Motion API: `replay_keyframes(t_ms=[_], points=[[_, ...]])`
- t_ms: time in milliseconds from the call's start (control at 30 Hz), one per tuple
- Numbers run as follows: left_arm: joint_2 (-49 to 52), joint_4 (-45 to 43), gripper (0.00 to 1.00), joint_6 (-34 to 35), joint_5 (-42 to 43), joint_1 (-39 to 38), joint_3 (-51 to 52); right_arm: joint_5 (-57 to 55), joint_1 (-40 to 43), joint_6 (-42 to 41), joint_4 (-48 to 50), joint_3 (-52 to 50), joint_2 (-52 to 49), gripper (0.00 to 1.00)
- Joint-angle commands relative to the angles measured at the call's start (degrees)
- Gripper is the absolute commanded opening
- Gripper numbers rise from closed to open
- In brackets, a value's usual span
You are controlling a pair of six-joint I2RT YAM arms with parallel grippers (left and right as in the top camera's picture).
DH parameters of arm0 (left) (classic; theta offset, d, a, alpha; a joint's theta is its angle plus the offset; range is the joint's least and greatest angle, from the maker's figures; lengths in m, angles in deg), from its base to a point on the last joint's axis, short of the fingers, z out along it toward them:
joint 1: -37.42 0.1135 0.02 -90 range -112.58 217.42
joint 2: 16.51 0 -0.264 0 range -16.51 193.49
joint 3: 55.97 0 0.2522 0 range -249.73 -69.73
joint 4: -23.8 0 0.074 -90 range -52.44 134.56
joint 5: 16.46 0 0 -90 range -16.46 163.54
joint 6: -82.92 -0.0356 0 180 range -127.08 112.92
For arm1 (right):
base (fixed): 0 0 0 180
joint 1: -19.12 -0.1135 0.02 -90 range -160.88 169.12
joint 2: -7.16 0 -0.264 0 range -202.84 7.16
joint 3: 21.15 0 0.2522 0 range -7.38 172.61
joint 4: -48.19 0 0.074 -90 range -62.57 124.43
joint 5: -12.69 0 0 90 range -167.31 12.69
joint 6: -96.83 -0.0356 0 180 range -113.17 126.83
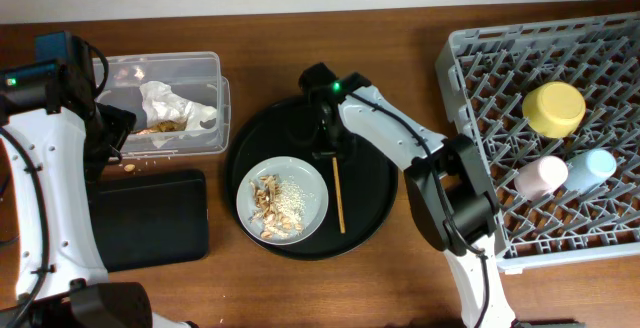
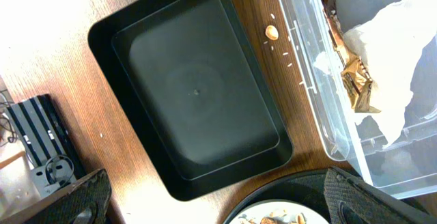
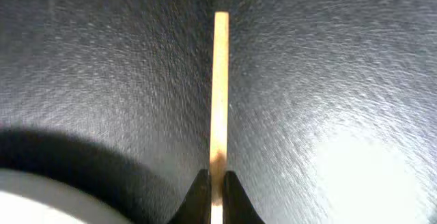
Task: Sort waste into correct bins and load items into the dishwasher rack
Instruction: 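Return the right gripper to the remaining chopstick and grasp it, then carry the second chopstick into the rack beside the first and release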
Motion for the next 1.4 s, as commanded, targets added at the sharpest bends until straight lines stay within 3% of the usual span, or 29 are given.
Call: replay_keyframes(t_ms=[0,233,367,700,1000,1367], points=[[-1.44,0.09,0.99,0.55,-0.98,0.39,0.07,-0.28,4.39,3.58,-5.86,9.88,1.42,0.04],[-1.44,0.09,0.99,0.55,-0.98,0.39,0.07,-0.85,15.85,18.32,-25.24,33.07,3.32,0.04],[-1.44,0.09,0.99,0.55,-0.98,0.39,0.07,-3.06,21.29,20.87,-31.41,39.85,3.32,0.04],[-1.44,0.09,0.99,0.55,-0.98,0.39,0.07,-6.27,22.56,21.46,-36.33,40.33,3.56,0.04],[-1.44,0.09,0.99,0.55,-0.98,0.39,0.07,-9.60,24.00,24.04,-36.30,40.33,9.57,0.04],[-1.44,0.09,0.99,0.55,-0.98,0.39,0.07,0.26,39.87,37.79,-31.04,39.65,8.98,0.04]])
